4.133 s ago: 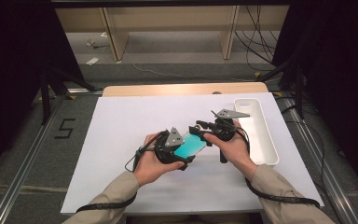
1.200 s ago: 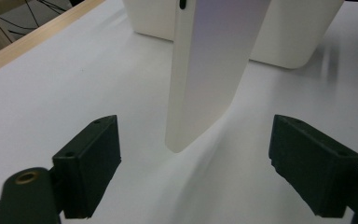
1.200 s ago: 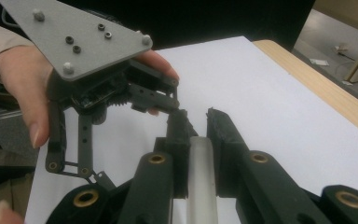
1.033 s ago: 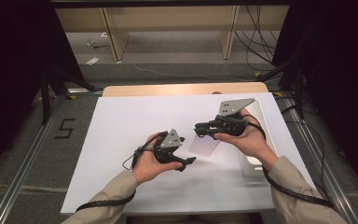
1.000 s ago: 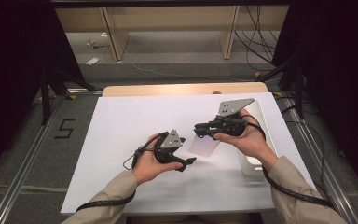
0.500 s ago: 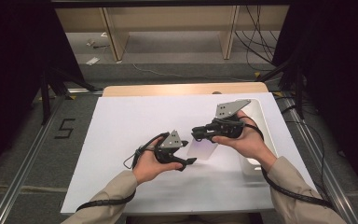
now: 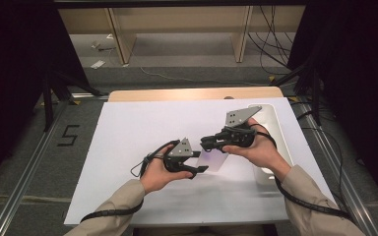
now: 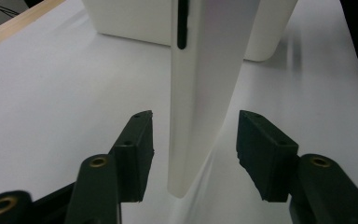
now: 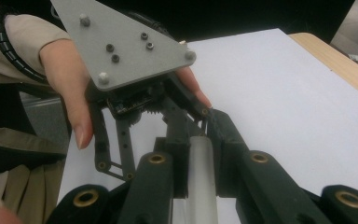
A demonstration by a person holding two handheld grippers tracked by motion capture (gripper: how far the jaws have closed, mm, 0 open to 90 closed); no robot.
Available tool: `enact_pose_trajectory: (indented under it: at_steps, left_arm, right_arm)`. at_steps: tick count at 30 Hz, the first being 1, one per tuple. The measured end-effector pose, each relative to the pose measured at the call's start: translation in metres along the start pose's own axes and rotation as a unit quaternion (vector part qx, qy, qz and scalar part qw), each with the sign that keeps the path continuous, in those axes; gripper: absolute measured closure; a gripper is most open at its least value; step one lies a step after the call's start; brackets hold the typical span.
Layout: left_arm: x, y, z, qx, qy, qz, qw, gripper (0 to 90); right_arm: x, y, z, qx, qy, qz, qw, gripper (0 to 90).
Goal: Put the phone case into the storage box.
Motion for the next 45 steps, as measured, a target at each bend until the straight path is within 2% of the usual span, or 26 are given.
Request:
enact_pose_trajectory:
  at_steps: [16, 29, 45]
  left_arm:
    - [0.002, 0.002, 0.004, 0.002, 0.016, -0.022, 0.9996, 65.9]
    - [0.009, 0.003, 0.005, -0.022, 0.01, -0.034, 0.9991, 77.2]
    - [0.012, 0.004, 0.007, -0.026, 0.01, -0.039, 0.9988, 79.9]
  right_arm:
    - [-0.002, -0.004, 0.001, 0.0, 0.006, 0.015, 0.9999, 80.1]
    - [-0.001, -0.008, 0.004, 0.005, 0.015, 0.03, 0.9994, 77.6]
    - [0.001, -0.01, 0.007, 0.021, 0.02, 0.036, 0.9989, 77.3]
Point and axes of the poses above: each handheld gripper's, and its own axes: x roughly backward along the jaws, z roughly out of its top, y roughly to its right, the point moved 10 cm from there along -x, roughly forward along the jaws, and after that the axes turned 1 degree about z, right-handed, at the moved point
